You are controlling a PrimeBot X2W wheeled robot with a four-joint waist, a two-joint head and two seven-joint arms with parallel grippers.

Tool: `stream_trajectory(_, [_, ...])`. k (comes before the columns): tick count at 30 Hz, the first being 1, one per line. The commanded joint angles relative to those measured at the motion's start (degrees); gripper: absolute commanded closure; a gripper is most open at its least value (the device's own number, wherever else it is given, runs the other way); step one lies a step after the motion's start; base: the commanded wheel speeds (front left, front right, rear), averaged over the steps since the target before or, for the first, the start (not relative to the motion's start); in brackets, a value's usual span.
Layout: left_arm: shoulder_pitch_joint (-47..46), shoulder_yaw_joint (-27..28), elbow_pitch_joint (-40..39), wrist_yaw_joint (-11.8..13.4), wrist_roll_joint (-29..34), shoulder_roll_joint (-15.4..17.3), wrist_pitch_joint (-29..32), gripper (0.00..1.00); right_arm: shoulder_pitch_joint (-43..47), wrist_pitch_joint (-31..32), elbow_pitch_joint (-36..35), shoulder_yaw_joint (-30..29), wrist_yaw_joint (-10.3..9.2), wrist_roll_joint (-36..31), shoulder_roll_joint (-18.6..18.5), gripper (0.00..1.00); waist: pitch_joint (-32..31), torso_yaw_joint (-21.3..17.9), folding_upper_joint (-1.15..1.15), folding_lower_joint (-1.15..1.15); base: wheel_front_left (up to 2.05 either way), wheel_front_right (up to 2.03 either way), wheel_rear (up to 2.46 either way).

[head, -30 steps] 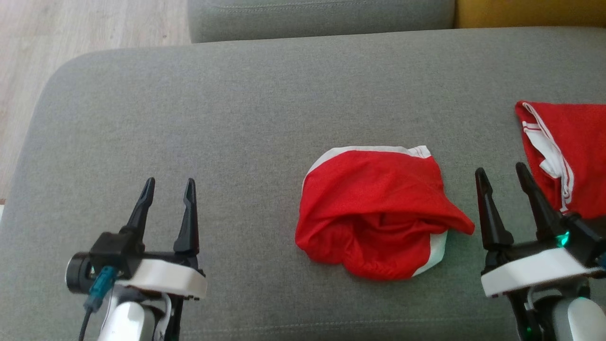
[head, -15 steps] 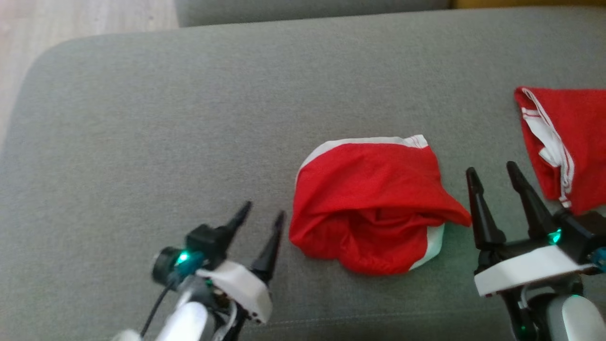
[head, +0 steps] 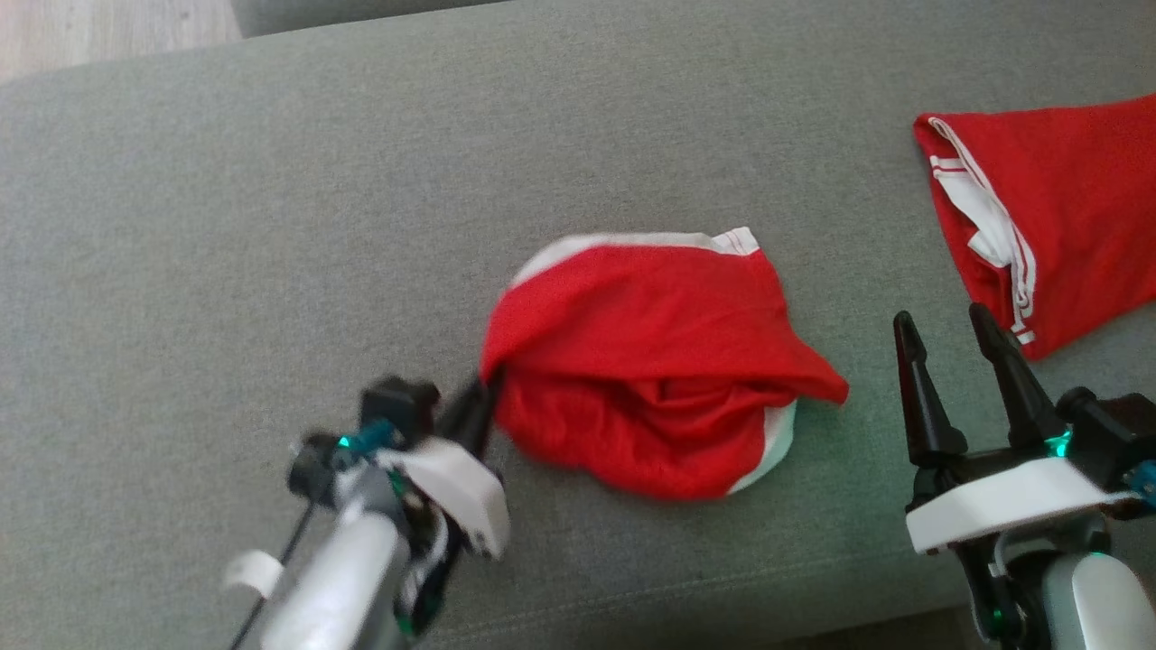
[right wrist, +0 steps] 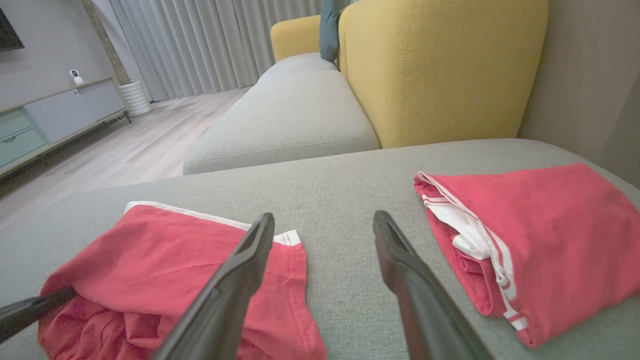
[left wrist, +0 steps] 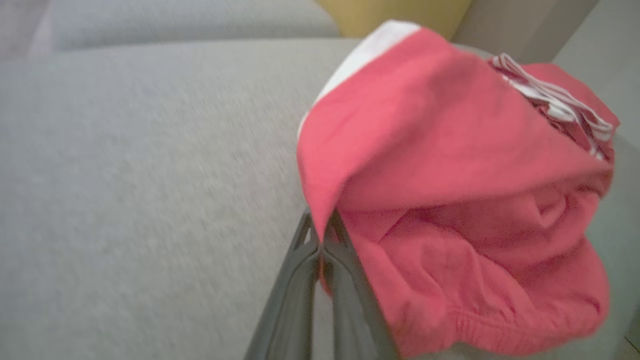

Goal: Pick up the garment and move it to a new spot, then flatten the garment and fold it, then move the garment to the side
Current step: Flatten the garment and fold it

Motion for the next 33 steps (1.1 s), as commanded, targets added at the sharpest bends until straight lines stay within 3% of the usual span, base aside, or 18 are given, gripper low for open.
stream_trajectory(1, [-4.13,2.71,-2.41,0.9,1.06,1.42,-1.77,1.0,-1.83,-0.49,-1.79,1.07,0.22,0.5,-0.16,0.0,-0.25,-0.06,0.0,0.0,0.0,0.0,0.0])
stream_trajectory(8, [-11.03,4.26,-7.95,3.99,6.01,5.97,-5.01,1.0,-1.61,-0.58,-0.97,0.75,0.22,0.95,0.35,0.0,-1.47,0.44,0.0,0.0,0.0,0.0,0.0])
stream_trajectory(15, [-10.6,1.63,-13.45,5.33,10.63,8.73,-3.58,1.0,-1.2,-0.44,-0.58,0.43,0.22,1.31,0.67,0.0,-1.56,1.34,0.0,0.0,0.0,0.0,0.0])
stream_trajectory(23, [0.9,-6.36,-12.76,3.18,10.82,7.84,0.36,1.0,-1.33,-0.38,-0.27,0.1,0.22,1.73,1.07,0.0,-0.45,2.3,0.0,0.0,0.0,0.0,0.0])
stream_trajectory(30, [4.15,-8.92,-8.14,2.88,9.76,6.01,0.24,1.0,-1.61,0.17,-0.22,0.0,0.22,1.35,0.91,0.0,-0.34,3.43,0.0,0.0,0.0,0.0,0.0])
stream_trajectory(31, [4.24,-9.03,-7.79,2.87,9.54,5.67,-0.28,0.76,-1.55,0.25,-0.25,-0.02,0.22,1.28,0.85,0.0,-0.41,3.57,0.0,0.0,0.0,0.0,0.0])
stream_trajectory(32, [4.33,-9.06,-7.7,2.89,9.21,5.19,-1.15,0.0,-1.45,0.35,-0.29,-0.09,0.22,1.21,0.79,0.0,-0.54,3.78,0.0,0.0,0.0,0.0,0.0])
stream_trajectory(33, [4.4,-9.03,-7.82,2.88,8.85,4.75,-2.24,0.0,-1.38,0.47,-0.37,-0.15,0.22,1.06,0.66,0.0,-0.67,3.96,0.0,0.0,0.0,0.0,0.0])
